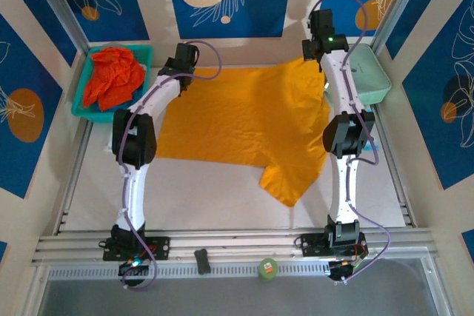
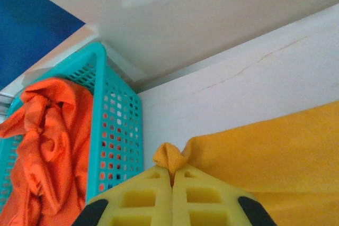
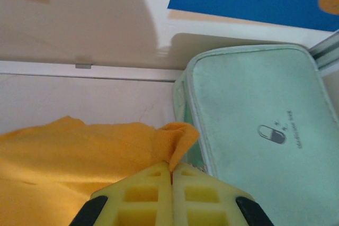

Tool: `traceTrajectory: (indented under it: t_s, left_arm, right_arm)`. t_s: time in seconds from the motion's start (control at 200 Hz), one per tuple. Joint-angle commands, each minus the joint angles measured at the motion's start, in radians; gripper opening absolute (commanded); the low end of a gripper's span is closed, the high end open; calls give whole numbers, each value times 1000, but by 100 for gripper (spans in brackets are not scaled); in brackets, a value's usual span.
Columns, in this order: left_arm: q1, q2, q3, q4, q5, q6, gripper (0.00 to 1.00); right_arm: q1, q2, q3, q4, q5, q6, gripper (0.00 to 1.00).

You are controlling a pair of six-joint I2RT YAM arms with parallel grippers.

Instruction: Fold and stack the t-shirts

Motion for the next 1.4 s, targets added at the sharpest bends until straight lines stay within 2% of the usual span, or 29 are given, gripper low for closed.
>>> traceTrajectory:
  t_s: [0.0, 0.18, 0.345, 0.54, 0.79, 1.131, 1.396]
  left_arm:
    - [24, 70, 120, 56, -52, 28, 0]
    - [39, 162, 217, 71, -61, 37, 0]
    - [55, 168, 207, 82, -76, 24, 0]
    - [67, 106, 69, 138, -72, 6, 0]
    - [67, -9, -121, 216, -33, -18, 0]
    - [57, -157, -347, 271, 40, -69, 0]
    - [25, -179, -427, 312, 49, -52, 0]
  right_arm:
    - [-11, 20, 58, 83, 12, 7, 0]
    - [-21, 3, -17, 110, -31, 66, 0]
    - [-20, -92, -205, 167, -93, 120, 0]
    - [-21, -253, -509, 279, -147, 189, 0]
    - [-19, -431, -805, 361, -170, 249, 0]
    - [-12, -605, -1115, 423, -180, 323, 0]
    - [-2, -675, -1298, 459, -158, 372, 0]
